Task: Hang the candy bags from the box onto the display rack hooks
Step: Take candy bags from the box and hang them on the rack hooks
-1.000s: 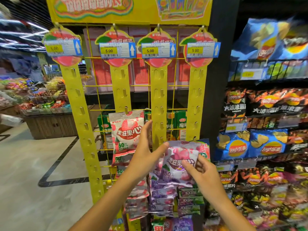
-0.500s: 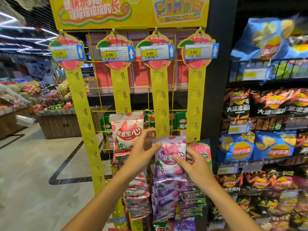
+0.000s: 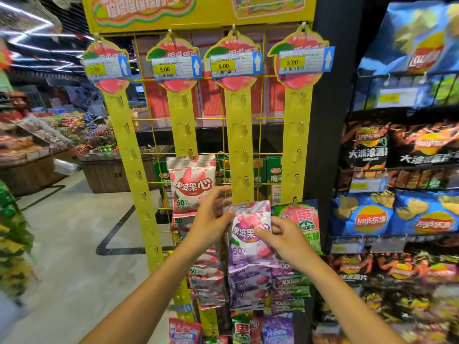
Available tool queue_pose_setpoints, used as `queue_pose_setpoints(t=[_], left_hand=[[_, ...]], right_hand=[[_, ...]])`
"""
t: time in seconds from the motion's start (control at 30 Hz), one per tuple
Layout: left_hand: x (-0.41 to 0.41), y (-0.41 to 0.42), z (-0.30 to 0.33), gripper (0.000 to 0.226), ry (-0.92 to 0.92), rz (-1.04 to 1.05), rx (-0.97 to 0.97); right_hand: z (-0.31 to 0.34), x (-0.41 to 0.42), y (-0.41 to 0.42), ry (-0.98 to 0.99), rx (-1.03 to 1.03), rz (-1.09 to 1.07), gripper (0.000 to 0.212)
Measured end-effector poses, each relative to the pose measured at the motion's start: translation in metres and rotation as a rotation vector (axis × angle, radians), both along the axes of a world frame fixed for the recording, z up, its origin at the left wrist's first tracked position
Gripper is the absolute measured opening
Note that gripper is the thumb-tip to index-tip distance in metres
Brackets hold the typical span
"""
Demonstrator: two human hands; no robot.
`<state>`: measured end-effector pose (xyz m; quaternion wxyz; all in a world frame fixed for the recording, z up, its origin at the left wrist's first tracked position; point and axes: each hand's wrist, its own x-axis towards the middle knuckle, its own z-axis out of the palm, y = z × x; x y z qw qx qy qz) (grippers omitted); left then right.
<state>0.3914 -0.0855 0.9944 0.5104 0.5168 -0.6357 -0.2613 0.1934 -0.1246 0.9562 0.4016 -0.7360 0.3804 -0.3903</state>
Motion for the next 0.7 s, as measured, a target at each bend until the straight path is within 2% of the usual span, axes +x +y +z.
queue_pose_setpoints(t=[0.17, 0.3, 0.43, 0.6, 0.7], left_hand=[[-0.005, -0.004, -0.007, 0.057, -0.065, 0.067, -0.030], [-0.010, -0.002, -0.014, 0.055, -0.093, 0.077, -0.054], [-0.015, 0.008, -0.019, 0.057, -0.163, 0.079, -0.097], [-0.017, 0.037, -0.040, 0.071, -0.317, 0.143, -0.130], [-0.013, 0.058, -0.051, 0.074, -0.473, 0.117, -0.138]], right_hand=[[-0.010, 0.000, -0.001, 0.032, -0.010, 0.001, 0.014], [-0.018, 0.000, 0.002, 0.028, -0.015, 0.003, 0.017], [-0.034, -0.004, 0.009, 0.075, -0.033, -0.034, 0.033], [-0.043, -0.013, 0.042, 0.163, -0.025, -0.049, 0.080], [-0.039, -0.017, 0.064, 0.274, -0.099, -0.055, 0.078]])
